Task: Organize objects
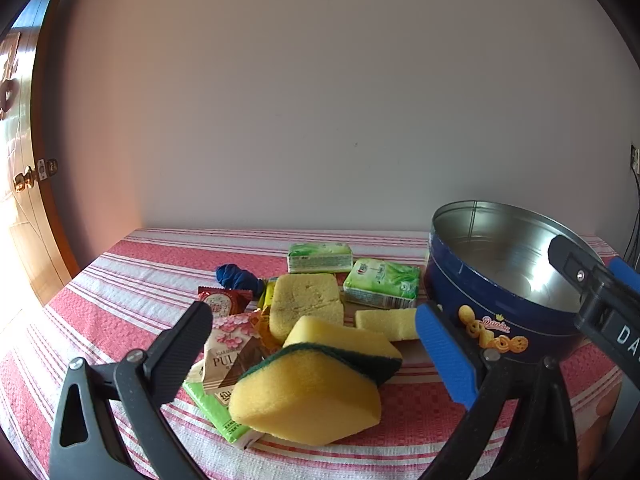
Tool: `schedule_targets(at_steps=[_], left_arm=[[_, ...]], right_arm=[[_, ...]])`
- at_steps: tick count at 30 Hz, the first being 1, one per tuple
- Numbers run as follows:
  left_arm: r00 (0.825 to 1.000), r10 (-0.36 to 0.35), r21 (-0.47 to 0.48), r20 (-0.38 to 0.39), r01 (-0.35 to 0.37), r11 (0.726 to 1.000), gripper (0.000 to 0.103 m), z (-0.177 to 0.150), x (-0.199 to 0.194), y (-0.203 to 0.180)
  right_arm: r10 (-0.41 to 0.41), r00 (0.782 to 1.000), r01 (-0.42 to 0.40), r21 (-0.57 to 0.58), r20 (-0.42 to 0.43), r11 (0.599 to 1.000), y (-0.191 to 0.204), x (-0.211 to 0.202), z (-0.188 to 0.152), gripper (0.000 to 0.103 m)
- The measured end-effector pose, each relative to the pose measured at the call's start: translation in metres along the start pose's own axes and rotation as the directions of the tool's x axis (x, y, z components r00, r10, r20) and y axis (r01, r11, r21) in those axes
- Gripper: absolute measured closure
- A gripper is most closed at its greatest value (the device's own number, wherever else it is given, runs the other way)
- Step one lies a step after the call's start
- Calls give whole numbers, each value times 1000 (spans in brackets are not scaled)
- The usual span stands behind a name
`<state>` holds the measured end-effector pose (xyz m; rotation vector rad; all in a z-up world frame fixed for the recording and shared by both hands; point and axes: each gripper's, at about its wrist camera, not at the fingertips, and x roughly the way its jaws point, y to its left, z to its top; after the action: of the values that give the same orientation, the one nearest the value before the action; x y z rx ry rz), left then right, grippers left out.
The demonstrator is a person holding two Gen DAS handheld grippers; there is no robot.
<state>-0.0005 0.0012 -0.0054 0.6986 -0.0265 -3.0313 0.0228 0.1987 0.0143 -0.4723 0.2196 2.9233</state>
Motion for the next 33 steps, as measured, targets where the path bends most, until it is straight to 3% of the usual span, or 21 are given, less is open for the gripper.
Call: schedule_targets(at_steps=[33], left_arm=[[1000,-19,9,-1,19,1000,0,3,-4,4]], right_arm=[[38,999,-38,-36,-11,999,4,-2,2,0]])
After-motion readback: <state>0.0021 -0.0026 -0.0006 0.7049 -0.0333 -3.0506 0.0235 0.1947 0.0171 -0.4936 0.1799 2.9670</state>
